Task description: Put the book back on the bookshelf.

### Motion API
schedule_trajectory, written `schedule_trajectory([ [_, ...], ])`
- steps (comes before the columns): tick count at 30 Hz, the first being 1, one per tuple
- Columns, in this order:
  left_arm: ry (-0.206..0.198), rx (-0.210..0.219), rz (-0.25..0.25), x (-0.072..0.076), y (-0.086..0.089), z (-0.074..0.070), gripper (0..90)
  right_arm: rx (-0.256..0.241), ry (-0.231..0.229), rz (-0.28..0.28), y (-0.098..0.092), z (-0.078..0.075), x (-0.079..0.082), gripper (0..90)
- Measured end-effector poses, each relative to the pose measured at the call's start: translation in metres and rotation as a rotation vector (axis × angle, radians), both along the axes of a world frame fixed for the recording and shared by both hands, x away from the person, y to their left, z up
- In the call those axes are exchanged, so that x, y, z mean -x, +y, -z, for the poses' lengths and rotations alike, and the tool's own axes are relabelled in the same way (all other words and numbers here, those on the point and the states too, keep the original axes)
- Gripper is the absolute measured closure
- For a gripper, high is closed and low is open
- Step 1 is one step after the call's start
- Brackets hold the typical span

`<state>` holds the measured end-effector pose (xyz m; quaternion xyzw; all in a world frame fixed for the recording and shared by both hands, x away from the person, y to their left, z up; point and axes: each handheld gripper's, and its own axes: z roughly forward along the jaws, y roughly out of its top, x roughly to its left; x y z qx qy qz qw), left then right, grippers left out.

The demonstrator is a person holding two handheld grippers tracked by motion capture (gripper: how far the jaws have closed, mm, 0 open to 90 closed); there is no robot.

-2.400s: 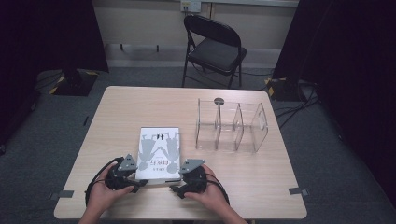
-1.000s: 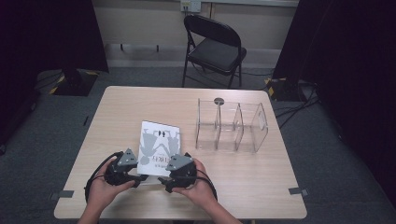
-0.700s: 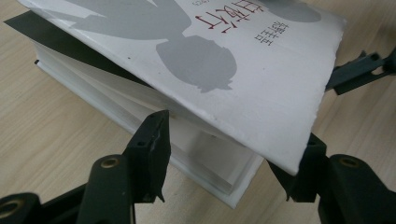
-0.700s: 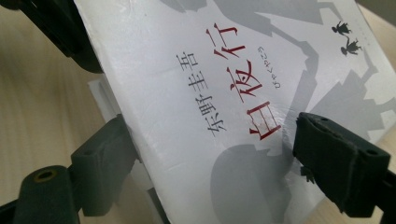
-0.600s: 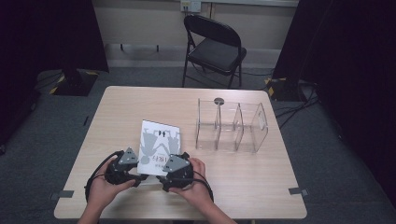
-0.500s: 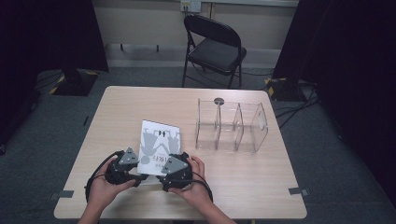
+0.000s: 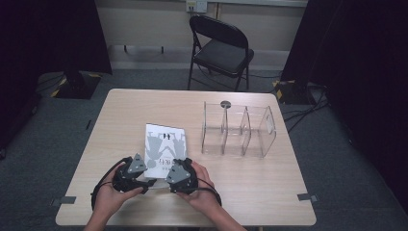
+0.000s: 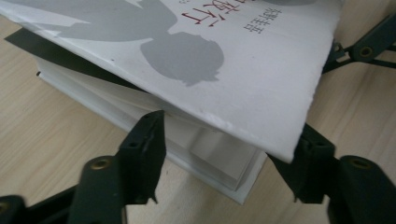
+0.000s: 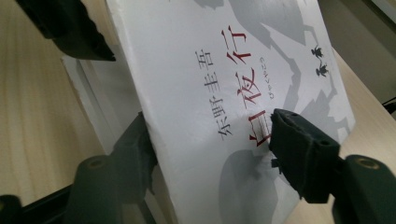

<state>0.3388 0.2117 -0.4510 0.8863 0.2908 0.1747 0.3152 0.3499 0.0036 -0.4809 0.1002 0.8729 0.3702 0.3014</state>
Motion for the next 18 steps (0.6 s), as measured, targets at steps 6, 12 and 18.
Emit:
schedule_trajectory([
  [6, -0.046, -0.002, -0.003, 0.001, 0.01, -0.001, 22.5, 0.0, -0.021, 0.011, -0.004, -0.01, -0.002, 47.3],
  [12, -0.047, -0.015, 0.018, 0.002, 0.034, 0.006, 19.4, 0.01, -0.017, 0.017, -0.006, -0.018, -0.005, 52.2],
  [18, -0.023, -0.018, -0.015, 0.0, 0.043, 0.014, 18.0, -0.005, -0.002, 0.05, -0.008, -0.03, -0.006, 56.0],
])
